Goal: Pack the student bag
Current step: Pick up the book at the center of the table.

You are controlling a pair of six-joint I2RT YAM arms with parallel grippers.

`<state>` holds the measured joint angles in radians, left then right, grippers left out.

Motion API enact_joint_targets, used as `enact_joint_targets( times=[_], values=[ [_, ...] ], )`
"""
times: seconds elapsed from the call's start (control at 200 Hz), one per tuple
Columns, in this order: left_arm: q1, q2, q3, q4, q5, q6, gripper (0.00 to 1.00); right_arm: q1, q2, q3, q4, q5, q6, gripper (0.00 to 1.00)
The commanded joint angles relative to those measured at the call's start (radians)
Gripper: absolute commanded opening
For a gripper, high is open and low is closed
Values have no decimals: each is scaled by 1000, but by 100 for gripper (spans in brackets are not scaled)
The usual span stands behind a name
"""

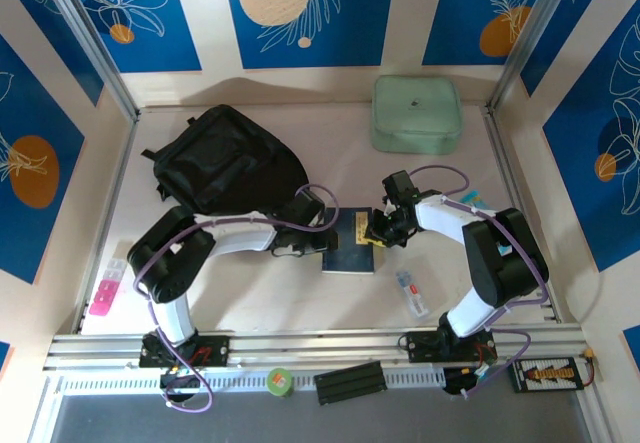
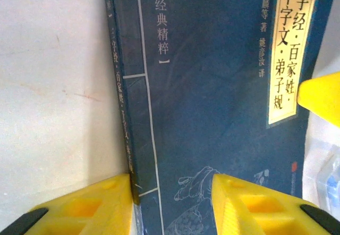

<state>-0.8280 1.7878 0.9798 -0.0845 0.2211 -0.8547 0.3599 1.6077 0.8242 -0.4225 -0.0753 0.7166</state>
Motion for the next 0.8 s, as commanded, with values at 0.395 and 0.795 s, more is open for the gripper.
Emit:
enact_joint_targets(
  times=[0.395,0.795],
  values=[
    [-11,-103,-104,412,211,-47,38,-13,14,-77,60,5,101,18],
    [-11,-81,-84,381,212,-41,34,-23,-2,-95,71,9,117,18]
  ],
)
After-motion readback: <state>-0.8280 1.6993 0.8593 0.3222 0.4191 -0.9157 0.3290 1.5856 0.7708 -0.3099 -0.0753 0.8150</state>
